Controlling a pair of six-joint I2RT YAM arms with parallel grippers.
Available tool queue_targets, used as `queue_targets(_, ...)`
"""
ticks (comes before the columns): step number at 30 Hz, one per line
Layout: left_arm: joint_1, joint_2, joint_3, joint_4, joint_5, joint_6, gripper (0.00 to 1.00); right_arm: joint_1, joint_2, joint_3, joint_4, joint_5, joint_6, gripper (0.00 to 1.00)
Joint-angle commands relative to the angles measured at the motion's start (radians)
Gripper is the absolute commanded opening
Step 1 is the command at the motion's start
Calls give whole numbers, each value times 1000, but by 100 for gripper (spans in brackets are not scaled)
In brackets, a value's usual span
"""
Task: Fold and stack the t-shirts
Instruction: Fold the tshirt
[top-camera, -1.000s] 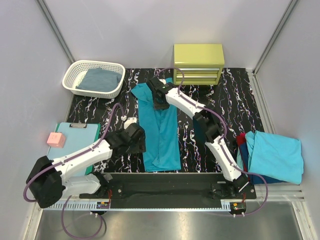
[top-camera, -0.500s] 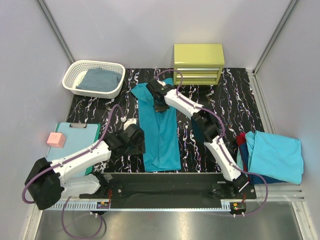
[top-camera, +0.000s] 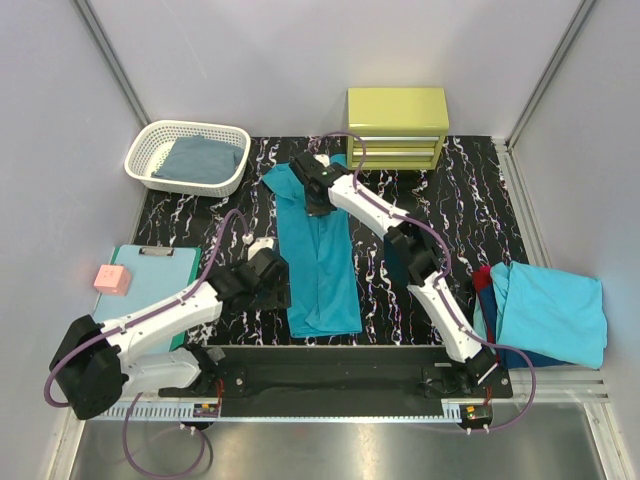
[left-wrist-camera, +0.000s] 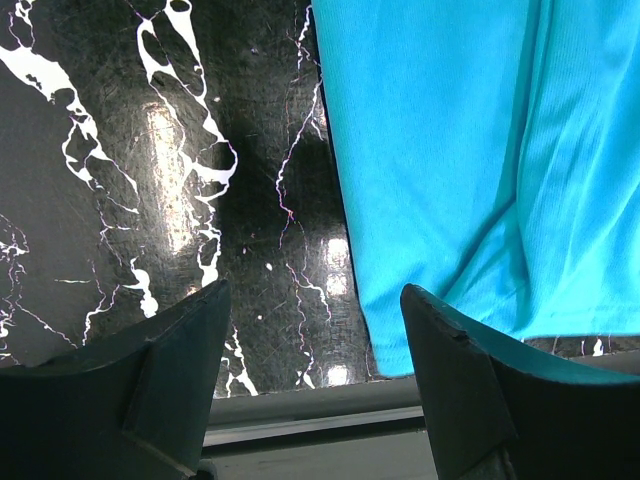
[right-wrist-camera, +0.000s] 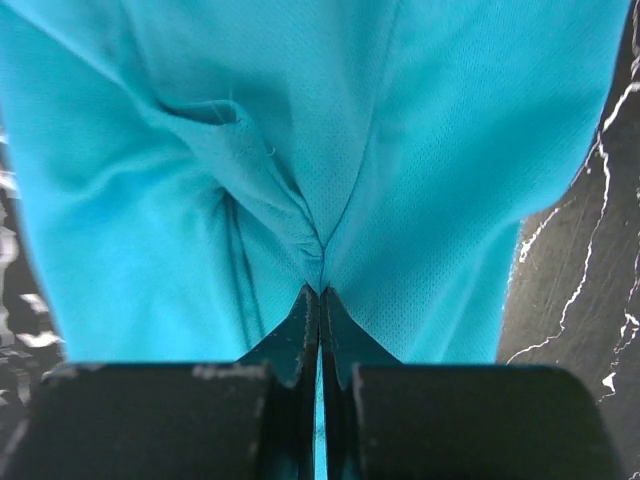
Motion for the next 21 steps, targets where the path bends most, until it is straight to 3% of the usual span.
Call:
queue_targets(1, 2, -18, -2, 29, 17, 13, 74, 29, -52, 91, 3, 45, 0, 0)
queue_targets(16, 1, -1, -1, 41, 54, 16, 74, 38, -13, 91, -24, 73, -16, 0)
queue_targets(21, -53, 50, 5, 73, 92, 6, 73, 37, 1, 94, -29, 91, -11, 24)
